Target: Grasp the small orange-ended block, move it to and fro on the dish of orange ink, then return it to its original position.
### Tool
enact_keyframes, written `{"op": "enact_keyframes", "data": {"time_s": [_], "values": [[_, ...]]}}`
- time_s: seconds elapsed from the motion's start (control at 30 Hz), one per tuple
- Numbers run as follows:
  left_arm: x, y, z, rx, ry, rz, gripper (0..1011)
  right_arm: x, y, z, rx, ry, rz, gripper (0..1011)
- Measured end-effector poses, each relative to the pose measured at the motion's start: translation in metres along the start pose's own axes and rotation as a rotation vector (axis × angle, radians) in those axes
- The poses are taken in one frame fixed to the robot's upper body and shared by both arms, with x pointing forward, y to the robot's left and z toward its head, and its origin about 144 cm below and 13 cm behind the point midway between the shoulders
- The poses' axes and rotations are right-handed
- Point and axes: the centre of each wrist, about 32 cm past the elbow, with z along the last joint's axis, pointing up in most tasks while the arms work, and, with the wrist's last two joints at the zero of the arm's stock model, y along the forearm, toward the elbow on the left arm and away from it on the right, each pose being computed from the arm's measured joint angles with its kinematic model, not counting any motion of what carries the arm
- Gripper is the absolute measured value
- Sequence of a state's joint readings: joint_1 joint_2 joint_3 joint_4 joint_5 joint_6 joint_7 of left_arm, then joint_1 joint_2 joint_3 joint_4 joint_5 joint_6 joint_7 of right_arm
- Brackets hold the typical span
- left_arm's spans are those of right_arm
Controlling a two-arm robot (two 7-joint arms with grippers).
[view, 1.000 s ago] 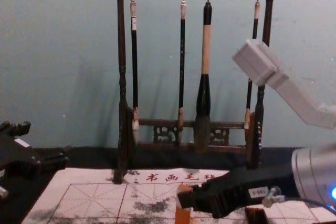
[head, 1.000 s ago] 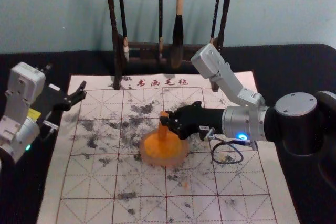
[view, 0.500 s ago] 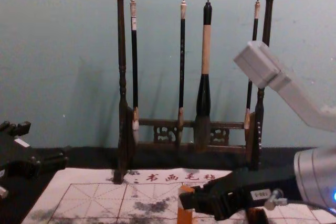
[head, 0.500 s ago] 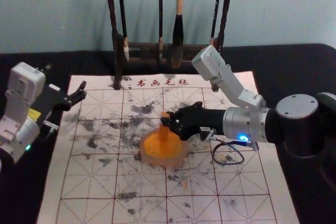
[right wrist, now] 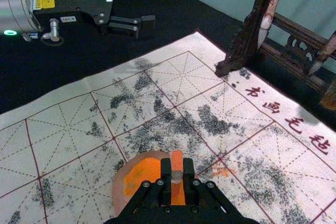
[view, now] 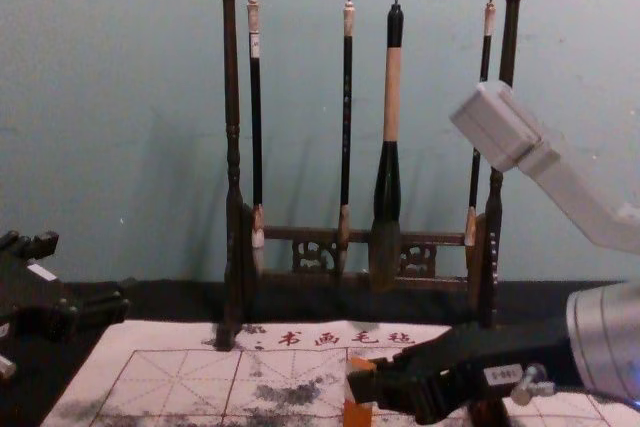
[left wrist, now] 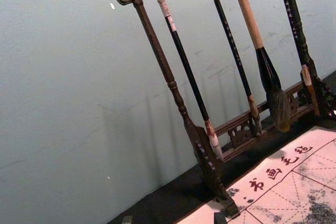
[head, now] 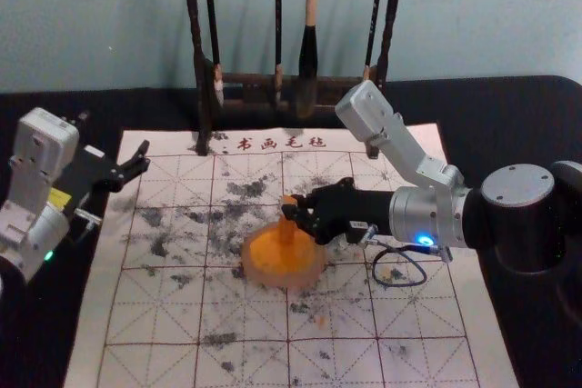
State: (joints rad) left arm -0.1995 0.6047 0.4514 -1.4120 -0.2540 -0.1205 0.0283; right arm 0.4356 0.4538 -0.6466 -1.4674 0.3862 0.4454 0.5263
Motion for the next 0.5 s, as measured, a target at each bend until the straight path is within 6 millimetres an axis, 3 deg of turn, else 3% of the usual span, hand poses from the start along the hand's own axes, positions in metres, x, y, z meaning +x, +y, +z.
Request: {"op": "enact_keyframes", "data": {"time_s": [0.5], "values": [[0.0,0.0,0.0,0.0,0.0,0.0,1001,0.001,-0.006,-0.0039,-0.006,-0.006,0.0,124]]}}
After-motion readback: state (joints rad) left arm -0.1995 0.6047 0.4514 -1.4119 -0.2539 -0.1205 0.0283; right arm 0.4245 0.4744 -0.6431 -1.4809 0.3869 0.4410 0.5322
